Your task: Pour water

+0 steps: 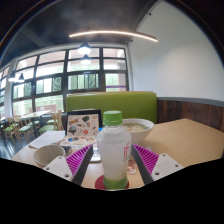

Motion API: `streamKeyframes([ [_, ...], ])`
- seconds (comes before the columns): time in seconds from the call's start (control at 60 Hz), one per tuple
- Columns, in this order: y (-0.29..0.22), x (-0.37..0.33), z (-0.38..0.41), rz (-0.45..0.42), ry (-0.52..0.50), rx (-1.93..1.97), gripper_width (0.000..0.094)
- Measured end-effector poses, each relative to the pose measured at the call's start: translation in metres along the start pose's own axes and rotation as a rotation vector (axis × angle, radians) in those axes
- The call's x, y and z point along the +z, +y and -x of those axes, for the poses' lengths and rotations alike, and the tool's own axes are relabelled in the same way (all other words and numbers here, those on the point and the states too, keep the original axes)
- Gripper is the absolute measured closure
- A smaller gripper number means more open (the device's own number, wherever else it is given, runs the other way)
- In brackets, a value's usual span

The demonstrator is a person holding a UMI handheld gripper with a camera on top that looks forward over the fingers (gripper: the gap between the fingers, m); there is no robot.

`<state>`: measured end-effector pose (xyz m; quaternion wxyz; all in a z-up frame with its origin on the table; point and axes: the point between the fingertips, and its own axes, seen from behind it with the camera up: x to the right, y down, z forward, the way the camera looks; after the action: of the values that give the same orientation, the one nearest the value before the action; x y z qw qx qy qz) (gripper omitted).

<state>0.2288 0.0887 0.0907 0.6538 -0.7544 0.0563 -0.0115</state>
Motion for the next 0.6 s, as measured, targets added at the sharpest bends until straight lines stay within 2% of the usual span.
streamKeyframes([
  [0.25,-0.013,-0.084,-0.017,0.02,0.091,-0.054,0.0097],
  [0.333,-0.015,-0.137,-0.01,0.021,0.112,-0.071,0.0096],
  [0.6,-0.012,-0.253,0.027,0.005,0.028,-0.036,0.01],
])
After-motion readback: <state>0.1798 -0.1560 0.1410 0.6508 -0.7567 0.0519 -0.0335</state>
